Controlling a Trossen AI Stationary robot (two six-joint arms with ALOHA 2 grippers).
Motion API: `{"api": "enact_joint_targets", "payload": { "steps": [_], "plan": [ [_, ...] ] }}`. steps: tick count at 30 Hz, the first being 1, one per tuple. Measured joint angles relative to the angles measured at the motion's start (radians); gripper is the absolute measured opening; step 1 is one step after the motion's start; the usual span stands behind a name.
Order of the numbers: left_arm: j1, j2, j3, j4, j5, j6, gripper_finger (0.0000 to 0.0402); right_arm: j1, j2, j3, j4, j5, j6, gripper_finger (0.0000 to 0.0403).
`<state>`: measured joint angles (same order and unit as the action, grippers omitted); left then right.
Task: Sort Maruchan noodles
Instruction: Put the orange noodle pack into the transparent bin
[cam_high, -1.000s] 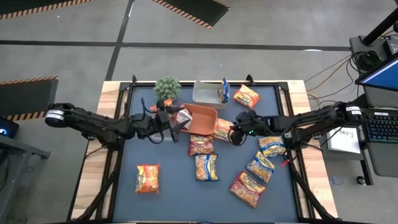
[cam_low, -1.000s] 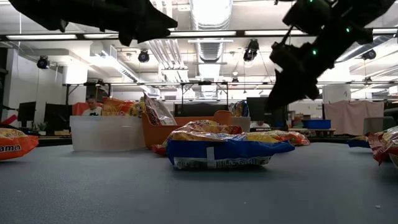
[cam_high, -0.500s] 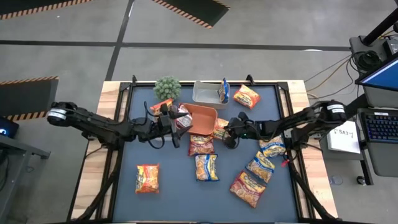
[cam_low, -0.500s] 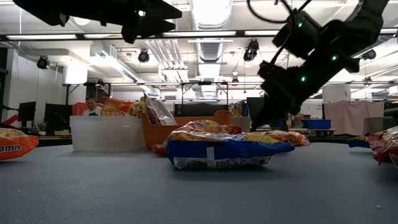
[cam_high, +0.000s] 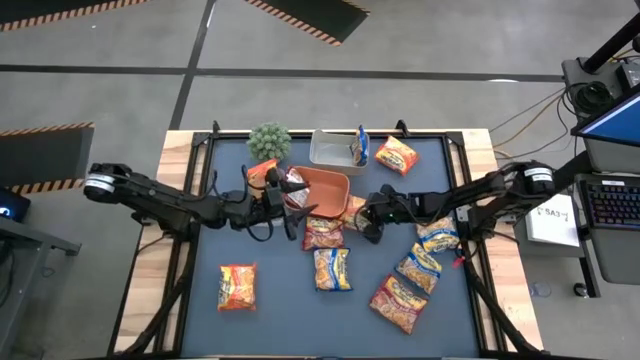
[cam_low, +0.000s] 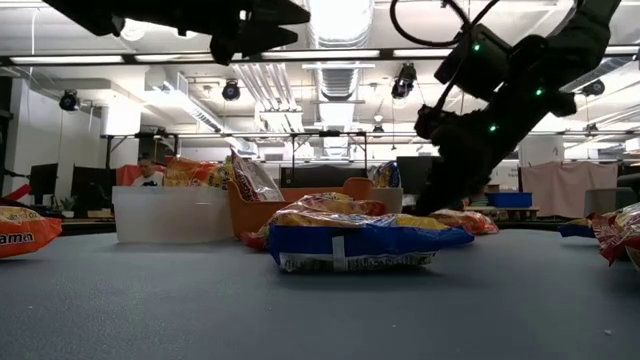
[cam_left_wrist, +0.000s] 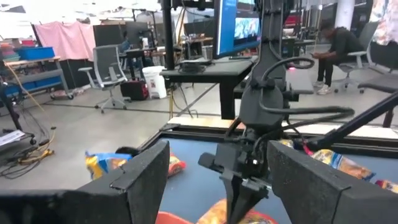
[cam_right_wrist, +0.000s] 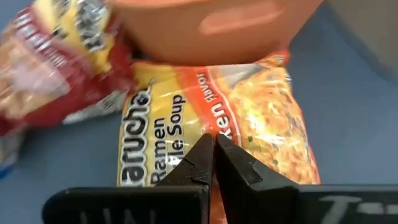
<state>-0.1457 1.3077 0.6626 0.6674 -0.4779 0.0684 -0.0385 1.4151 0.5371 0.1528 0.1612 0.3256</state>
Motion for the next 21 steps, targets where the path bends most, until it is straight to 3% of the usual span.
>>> {"api": "enact_joint_targets", "payload": {
  "steps": [9, 21],
  "plan": [
    [-0.026, 0.081, 0.076, -0.069, 0.001, 0.0, 0.0252, 0.01, -0.104, -0.004, -0.145, -0.258, 0.122, 0.0008],
    [-0.048, 0.266, 0.226, -0.17, 0.025, 0.0, 0.0252, -0.022, -0.414, -0.001, -0.341, -0.251, 0.123, 0.0008]
  ]
}}
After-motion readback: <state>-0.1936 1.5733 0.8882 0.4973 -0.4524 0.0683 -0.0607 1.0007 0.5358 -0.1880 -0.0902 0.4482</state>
